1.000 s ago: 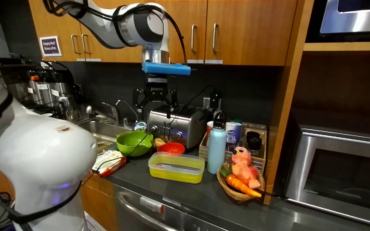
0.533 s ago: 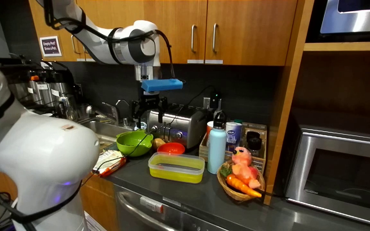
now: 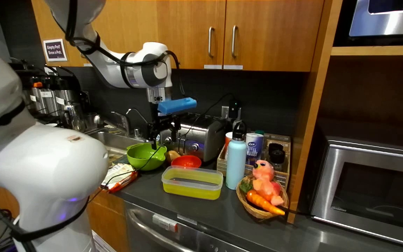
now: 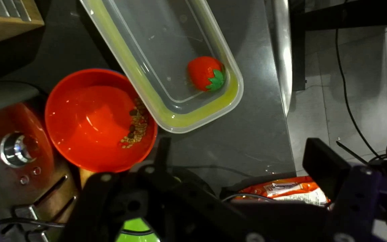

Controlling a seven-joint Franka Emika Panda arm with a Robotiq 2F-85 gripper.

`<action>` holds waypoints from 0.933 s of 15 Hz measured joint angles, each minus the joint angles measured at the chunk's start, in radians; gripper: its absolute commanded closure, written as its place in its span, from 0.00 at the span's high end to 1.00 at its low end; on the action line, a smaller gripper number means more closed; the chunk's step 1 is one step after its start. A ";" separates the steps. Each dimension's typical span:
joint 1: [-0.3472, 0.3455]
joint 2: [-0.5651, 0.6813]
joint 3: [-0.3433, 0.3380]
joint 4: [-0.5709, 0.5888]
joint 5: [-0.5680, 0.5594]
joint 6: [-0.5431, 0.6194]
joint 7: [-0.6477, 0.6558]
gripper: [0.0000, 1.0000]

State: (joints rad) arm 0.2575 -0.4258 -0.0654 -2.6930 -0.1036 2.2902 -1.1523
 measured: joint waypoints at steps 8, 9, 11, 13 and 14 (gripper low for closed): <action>-0.046 0.105 0.040 0.018 -0.105 0.101 0.003 1.00; -0.059 0.117 0.050 0.024 -0.140 0.112 0.014 1.00; -0.094 0.139 0.074 0.037 -0.231 0.154 0.058 1.00; -0.121 0.157 0.094 0.049 -0.311 0.209 0.112 1.00; -0.128 0.164 0.101 0.055 -0.331 0.227 0.134 1.00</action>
State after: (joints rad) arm 0.1290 -0.2616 0.0352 -2.6384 -0.4347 2.5176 -1.0185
